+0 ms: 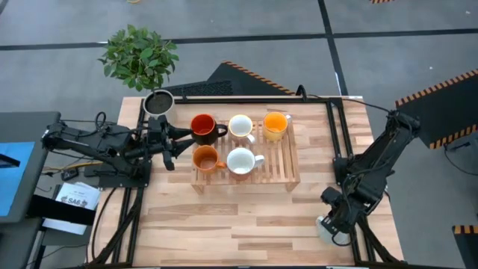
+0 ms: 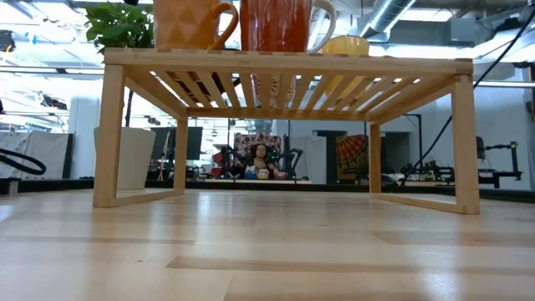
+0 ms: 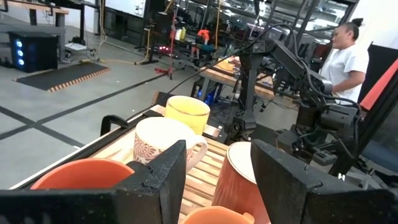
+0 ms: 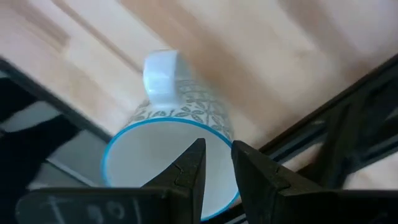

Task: Place coffee mugs
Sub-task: Put the white and blue mug on the shelf

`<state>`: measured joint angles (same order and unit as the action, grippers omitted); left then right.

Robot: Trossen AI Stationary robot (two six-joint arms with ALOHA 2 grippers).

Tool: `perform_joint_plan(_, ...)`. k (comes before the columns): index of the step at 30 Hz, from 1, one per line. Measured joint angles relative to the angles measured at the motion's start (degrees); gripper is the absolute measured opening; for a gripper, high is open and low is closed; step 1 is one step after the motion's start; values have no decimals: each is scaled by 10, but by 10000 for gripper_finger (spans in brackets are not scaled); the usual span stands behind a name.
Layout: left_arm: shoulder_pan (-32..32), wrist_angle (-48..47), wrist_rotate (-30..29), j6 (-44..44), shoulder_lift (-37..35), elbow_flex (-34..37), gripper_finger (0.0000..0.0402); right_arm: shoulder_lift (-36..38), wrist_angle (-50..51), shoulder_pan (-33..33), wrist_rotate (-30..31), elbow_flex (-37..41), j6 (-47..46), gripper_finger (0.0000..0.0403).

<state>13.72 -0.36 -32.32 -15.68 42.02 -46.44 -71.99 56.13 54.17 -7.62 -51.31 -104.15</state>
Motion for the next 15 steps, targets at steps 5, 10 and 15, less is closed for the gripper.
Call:
perform_joint_plan(5, 0, 0, 0, 0, 0, 0, 165, 18, 22, -2, 4, 3, 53, 111)
perform_joint_plan(10, 0, -1, 0, 0, 0, 0, 165, 25, 23, -7, 4, 3, 86, 111)
perform_joint_plan(15, 0, -1, 0, -1, 0, 0, 165, 12, 16, -7, 4, 3, 120, 111)
